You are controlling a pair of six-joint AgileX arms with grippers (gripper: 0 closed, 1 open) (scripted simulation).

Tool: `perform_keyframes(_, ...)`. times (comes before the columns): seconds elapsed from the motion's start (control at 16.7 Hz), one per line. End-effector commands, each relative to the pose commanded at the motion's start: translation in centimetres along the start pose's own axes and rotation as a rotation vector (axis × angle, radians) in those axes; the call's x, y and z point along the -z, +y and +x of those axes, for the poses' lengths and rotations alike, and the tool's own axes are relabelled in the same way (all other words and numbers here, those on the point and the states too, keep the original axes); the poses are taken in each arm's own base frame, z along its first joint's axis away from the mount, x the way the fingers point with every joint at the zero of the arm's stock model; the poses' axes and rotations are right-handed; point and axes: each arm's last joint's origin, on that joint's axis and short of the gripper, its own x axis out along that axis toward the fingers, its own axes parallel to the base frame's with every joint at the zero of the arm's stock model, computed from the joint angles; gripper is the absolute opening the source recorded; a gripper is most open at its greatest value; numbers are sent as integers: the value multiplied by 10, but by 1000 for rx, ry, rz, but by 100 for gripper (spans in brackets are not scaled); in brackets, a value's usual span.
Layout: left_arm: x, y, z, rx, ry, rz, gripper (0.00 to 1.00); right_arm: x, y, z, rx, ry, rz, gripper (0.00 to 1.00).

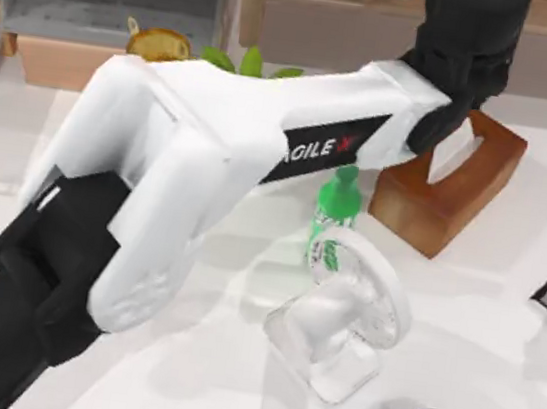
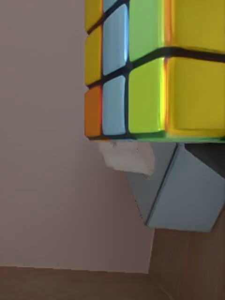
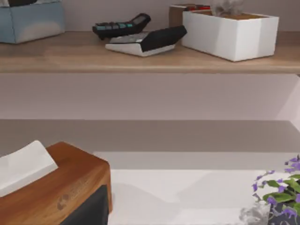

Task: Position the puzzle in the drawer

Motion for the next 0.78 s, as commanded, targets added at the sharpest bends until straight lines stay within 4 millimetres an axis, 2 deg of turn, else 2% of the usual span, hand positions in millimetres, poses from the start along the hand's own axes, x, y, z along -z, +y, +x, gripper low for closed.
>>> perform_keyframes(0.12, 27, 2, -4, 28, 76, 103, 0, 0, 0, 0, 0, 0, 0, 100)
perform_keyframes(0.18, 34, 3, -7, 43, 101, 132, 0, 0, 0, 0, 0, 0, 0, 100)
perform_keyframes(0.6, 32, 4, -7, 56, 111, 140, 0, 0, 0, 0, 0, 0, 0, 100)
perform_keyframes(0.78, 16, -6, -15, 99, 119, 153, 0, 0, 0, 0, 0, 0, 0, 100)
